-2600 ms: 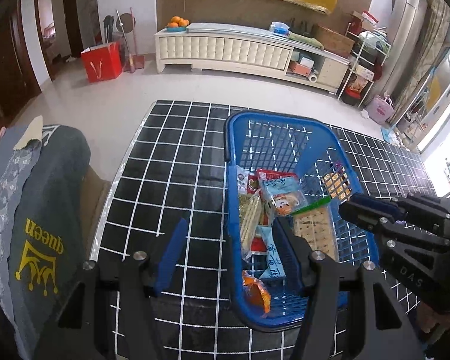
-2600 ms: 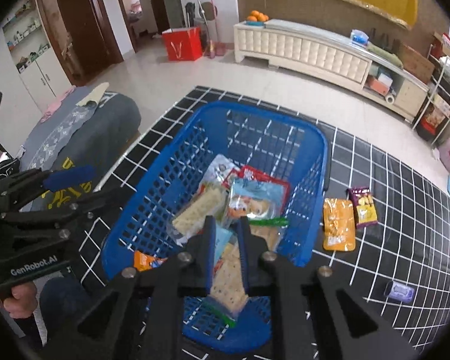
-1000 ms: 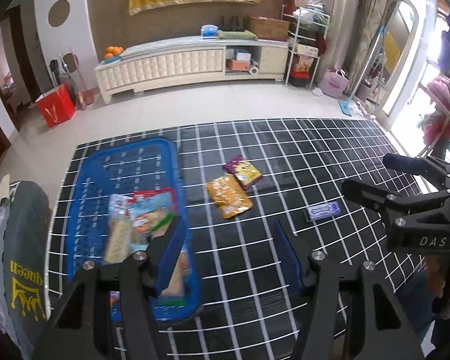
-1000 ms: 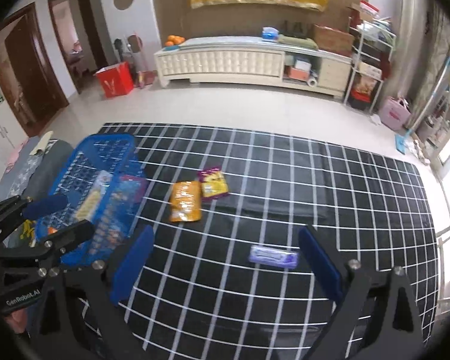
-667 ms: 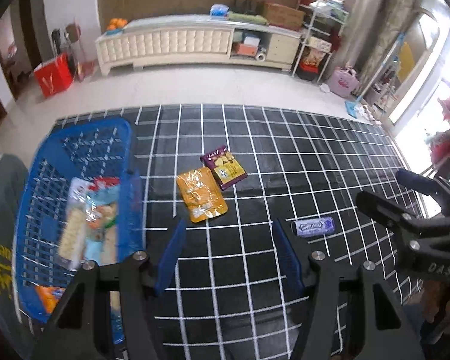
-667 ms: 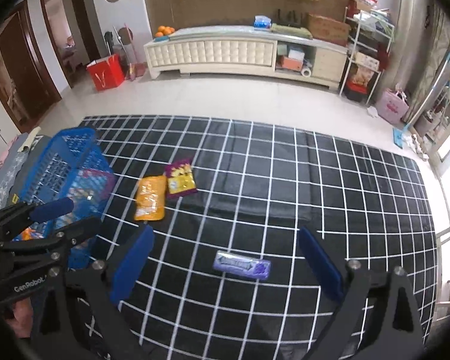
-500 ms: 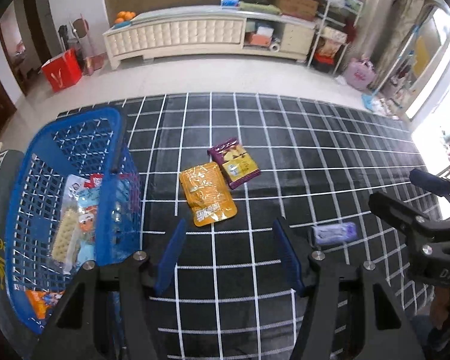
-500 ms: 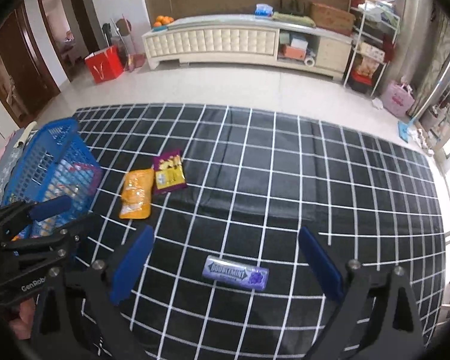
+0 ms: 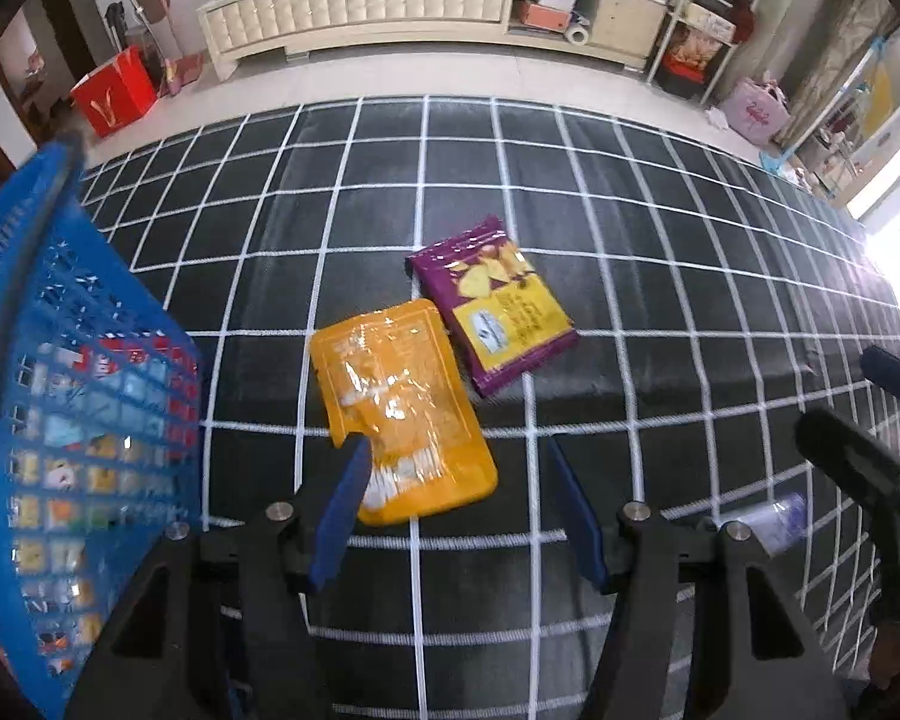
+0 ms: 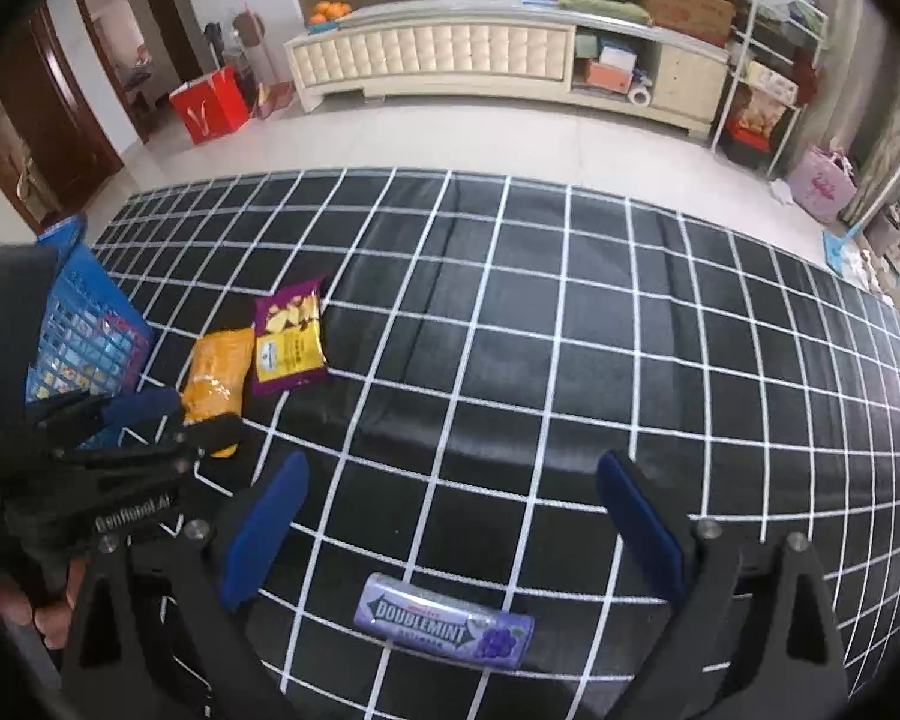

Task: Organize snacks
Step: 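Lower the left gripper onto the orange sauce packet and close it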

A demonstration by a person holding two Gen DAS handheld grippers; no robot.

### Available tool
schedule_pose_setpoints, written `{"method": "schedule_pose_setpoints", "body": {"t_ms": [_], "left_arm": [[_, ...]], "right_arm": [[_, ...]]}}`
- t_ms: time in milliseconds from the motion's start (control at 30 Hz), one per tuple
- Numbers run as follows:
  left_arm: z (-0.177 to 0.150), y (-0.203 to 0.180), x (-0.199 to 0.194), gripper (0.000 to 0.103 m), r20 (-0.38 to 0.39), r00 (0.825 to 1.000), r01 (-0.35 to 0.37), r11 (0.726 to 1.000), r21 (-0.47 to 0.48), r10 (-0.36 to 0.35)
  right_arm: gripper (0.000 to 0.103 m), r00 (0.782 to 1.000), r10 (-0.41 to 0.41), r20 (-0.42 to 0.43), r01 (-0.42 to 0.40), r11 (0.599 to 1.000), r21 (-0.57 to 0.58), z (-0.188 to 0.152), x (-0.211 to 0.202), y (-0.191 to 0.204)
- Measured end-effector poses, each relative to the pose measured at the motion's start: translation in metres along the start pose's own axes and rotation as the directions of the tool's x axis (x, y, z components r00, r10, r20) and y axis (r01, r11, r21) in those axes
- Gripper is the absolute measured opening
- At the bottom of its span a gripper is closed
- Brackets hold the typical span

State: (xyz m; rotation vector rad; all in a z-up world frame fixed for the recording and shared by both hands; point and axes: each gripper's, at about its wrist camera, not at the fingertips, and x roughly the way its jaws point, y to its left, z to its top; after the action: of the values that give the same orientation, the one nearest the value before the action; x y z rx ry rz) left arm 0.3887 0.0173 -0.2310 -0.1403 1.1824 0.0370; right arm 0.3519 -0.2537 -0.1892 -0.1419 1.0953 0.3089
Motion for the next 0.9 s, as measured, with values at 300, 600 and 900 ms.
{"method": "schedule_pose_setpoints", "body": {"t_ms": [300,600,900], "left_arm": [[0.009,0.017,0.018,0.058,-0.016,1.000,0.024,0.999,-0.023,-0.025],[0.018,0.021,0.033,0.070,-0.018,0.999,-0.031,1.000,0.008,0.031],[0.015,0.021,0.031,0.062,-0.006,0.998,-0.058,0.998,-0.003,0.058]], "right_arm": [[0.099,1.000,0.008,-0.024,-0.008,1.000,0.015,0.012,0.026,0.006],[0.099,0.999,0.019,-0.027,-0.019,1.000,0.014,0.012,0.030,0.011],[0.099,0.999,0.009,-0.043,-0.007,0.999,0.041,0.018,0.036,0.008]]}}
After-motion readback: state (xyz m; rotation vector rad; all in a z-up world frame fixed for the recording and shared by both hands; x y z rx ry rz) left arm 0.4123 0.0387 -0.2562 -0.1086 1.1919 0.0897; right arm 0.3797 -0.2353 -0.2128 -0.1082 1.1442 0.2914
